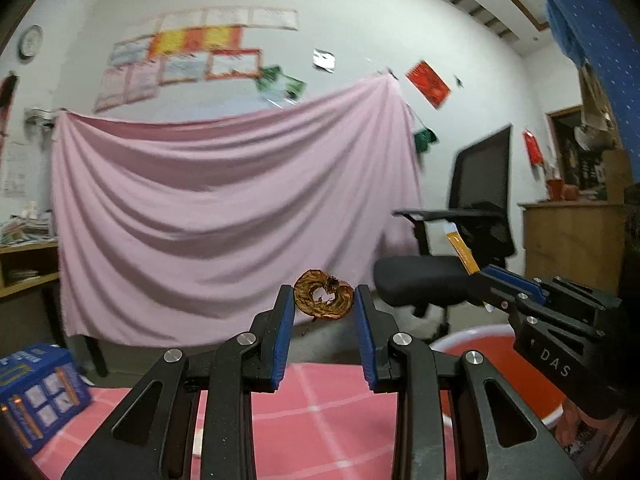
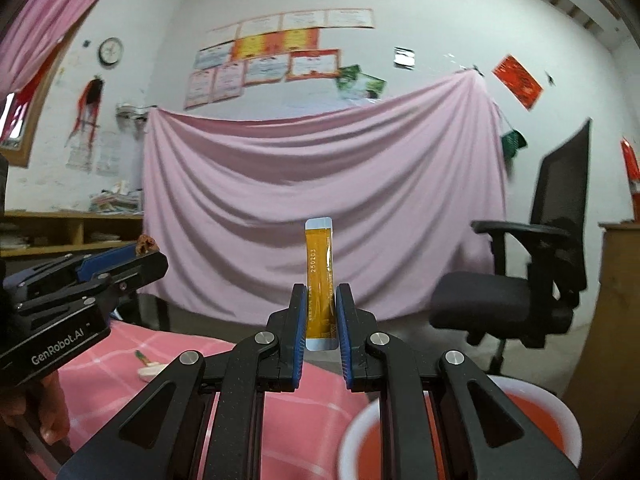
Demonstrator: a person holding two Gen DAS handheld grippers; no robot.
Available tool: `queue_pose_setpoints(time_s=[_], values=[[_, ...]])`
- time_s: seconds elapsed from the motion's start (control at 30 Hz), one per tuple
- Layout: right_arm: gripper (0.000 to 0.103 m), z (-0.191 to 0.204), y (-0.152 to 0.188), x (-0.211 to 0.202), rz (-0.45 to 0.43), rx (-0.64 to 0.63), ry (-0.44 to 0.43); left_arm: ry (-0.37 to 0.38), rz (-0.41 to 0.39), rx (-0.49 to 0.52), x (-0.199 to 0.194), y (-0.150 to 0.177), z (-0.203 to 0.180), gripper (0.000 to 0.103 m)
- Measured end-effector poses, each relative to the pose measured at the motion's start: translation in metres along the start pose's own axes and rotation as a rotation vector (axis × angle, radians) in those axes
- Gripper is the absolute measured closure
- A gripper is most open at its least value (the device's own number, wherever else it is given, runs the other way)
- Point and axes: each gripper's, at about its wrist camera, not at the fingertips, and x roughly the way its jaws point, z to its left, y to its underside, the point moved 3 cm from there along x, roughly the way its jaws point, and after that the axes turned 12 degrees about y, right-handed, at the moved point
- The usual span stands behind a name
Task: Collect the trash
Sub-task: 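Lift and carry the brown ring and orange strip with both tools to the red bucket, then open both tools over the red bucket to drop the ring and strip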
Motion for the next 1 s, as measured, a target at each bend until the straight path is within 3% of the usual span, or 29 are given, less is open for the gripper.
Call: queue_pose_setpoints(time_s=[0.17, 0.33, 0.5, 0.73, 1.0], values=[[0.09, -0.032, 0.005, 0.001, 0.051, 0.043, 0.027, 0.12, 0.083, -0.042, 0.036, -0.006, -0.029, 0.077], [0.09, -0.058, 0.011, 0.001, 0.088, 0.069, 0.057, 0.181, 0.136, -0.042, 0.062, -0.011, -0.06, 0.077], [0.09, -0.079, 0.023, 0.006, 0.164, 0.088, 0.093, 0.268, 0.246, -0.068, 0.096, -0.006, -0.089, 0.077], [0.09, -0.106, 0.035, 0.01, 0.233, 0.127, 0.136, 0.316, 0.321, -0.074, 0.121, -0.008, -0.111, 0.077], [0.09, -0.121, 0.044, 0.016, 0.31, 0.157, 0.161, 0.331, 0.382, -0.126, 0.128, -0.001, -0.107, 0.076]])
